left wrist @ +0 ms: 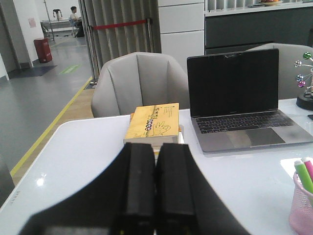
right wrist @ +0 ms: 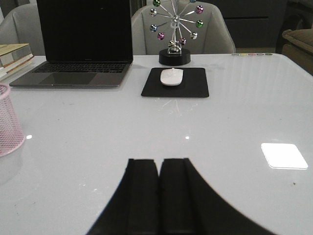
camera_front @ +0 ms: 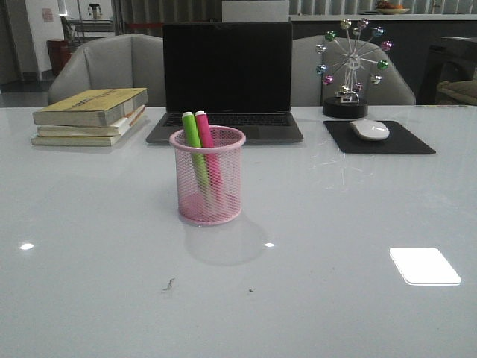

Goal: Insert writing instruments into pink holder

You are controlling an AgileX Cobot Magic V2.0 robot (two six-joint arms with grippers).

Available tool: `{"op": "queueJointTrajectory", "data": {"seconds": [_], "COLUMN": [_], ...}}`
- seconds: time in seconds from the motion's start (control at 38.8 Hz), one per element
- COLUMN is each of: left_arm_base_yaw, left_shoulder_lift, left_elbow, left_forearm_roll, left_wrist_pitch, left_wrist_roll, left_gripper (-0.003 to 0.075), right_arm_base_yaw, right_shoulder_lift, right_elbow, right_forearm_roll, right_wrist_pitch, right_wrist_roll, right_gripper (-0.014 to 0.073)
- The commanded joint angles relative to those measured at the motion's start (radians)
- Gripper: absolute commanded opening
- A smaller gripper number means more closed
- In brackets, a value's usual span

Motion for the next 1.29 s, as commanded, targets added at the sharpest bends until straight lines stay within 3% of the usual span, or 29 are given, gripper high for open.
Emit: {"op": "queueJointTrajectory", "data": {"seconds": [0.0, 0.26, 0.39, 0.82, 1.26], "left_arm_base_yaw": [0.001, 0.001, 0.001, 0.001, 0.001], "left_shoulder_lift": [-0.089, -0.358, -0.428, -0.426, -0.426], "left_elbow": [0.037, 0.209, 0.273, 0.452, 0.45], "left_forearm_roll": [-0.006, -0.077, -0.102, -0.112, -0.112], "left_wrist_pitch": [-0.079, -0.079, -0.079, -0.126, -0.072], "left_wrist_roll": [-0.006, -0.006, 0.059, 0.083, 0.083], "left_gripper": [0.0092, 0.0092, 0.0092, 0.0092, 0.0092], "right_arm_base_yaw": [0.002, 0.002, 0.002, 0.002, 0.002], "right_shoulder_lift": [-0.013, -0.013, -0.013, -0.013, -0.013], "right_elbow": [0.001, 0.001, 0.001, 0.001, 0.001], "right_forearm_roll": [-0.012, -0.012, -0.012, -0.012, -0.012], "right_wrist_pitch": [-0.078, -0.078, -0.078, -0.078, -0.078], "right_wrist_roll": [0.003, 0.003, 0.003, 0.003, 0.003], "right_gripper": [0.005, 0.005, 0.005, 0.005, 0.005]}}
